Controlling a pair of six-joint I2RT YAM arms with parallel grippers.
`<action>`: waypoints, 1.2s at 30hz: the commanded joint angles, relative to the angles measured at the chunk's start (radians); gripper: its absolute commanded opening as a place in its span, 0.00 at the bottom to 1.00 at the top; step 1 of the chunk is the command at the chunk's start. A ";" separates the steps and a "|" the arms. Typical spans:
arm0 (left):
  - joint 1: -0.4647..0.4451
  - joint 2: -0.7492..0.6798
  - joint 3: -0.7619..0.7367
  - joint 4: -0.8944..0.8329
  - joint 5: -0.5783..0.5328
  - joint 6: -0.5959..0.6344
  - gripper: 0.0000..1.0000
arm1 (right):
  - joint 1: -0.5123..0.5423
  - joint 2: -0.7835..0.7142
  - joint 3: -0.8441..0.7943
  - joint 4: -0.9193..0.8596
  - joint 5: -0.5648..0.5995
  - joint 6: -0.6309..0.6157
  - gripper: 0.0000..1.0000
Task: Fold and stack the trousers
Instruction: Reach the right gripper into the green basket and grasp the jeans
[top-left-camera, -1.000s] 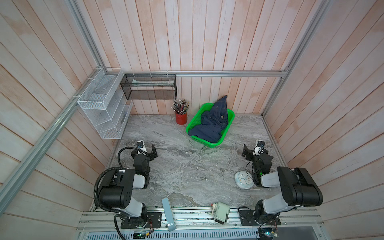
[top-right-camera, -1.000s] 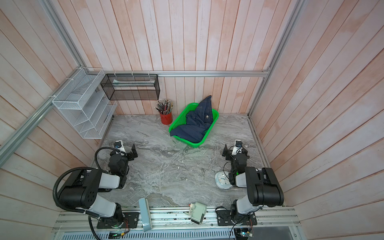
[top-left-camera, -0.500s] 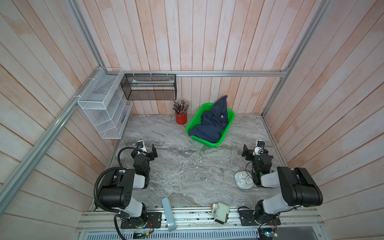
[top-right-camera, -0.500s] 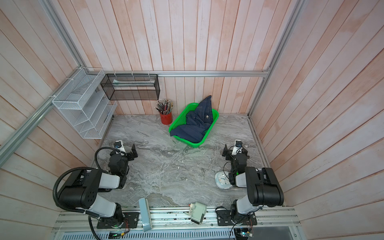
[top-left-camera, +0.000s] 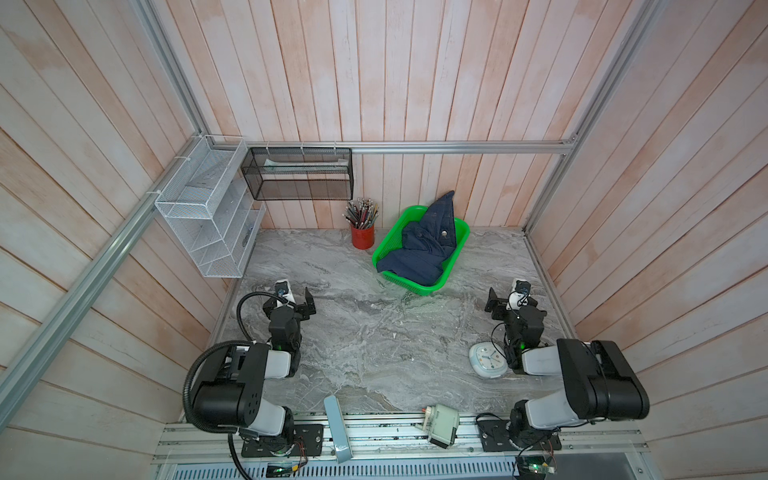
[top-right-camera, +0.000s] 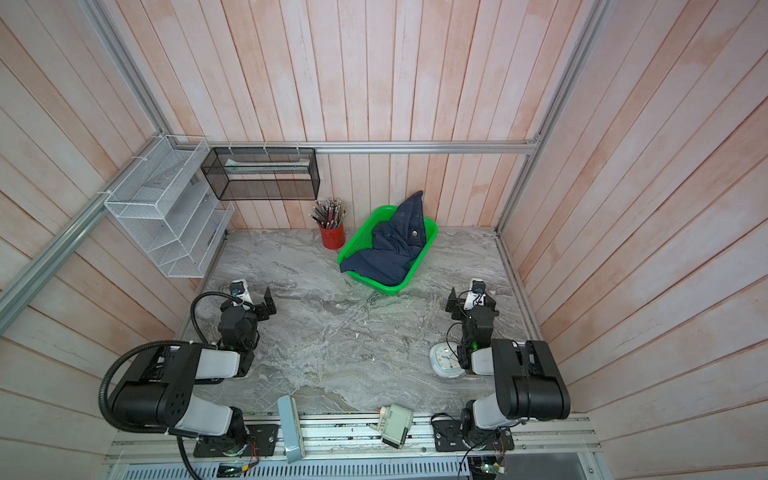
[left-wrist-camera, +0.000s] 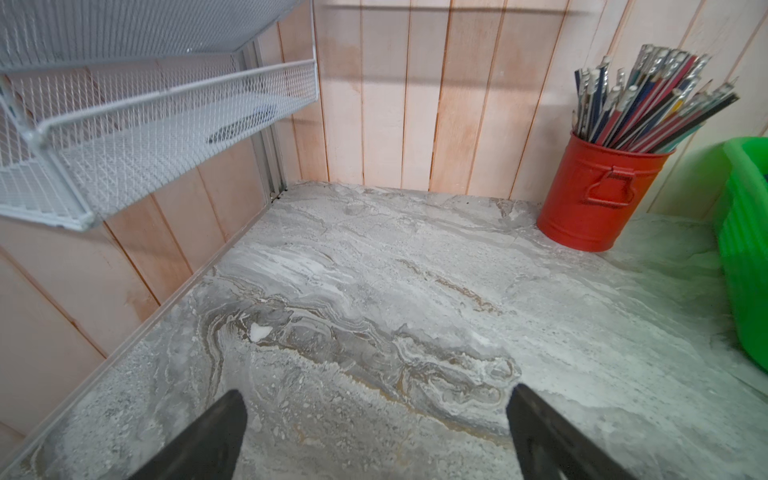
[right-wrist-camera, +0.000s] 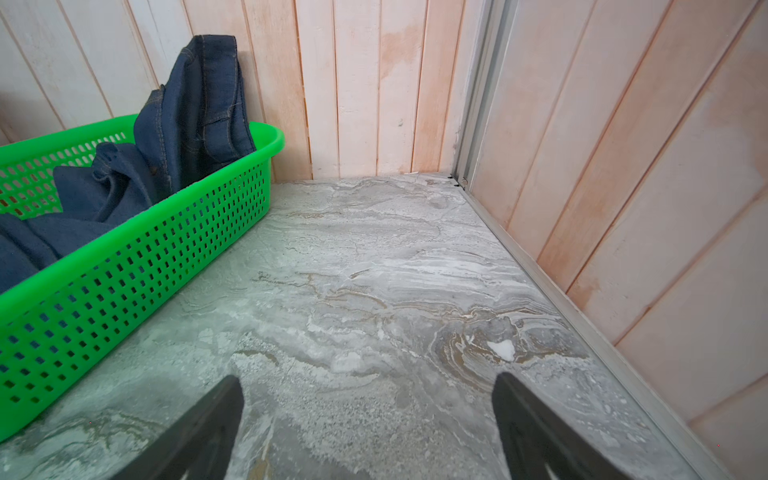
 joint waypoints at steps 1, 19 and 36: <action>-0.044 -0.143 0.138 -0.342 -0.128 -0.032 1.00 | 0.023 -0.106 0.287 -0.532 0.181 0.267 0.88; -0.160 -0.443 0.299 -1.063 -0.027 -0.351 0.97 | 0.149 0.307 1.052 -1.271 -0.156 0.853 0.73; -0.254 -0.443 0.397 -1.136 -0.028 -0.353 0.97 | 0.191 0.711 1.388 -1.379 -0.137 0.885 0.57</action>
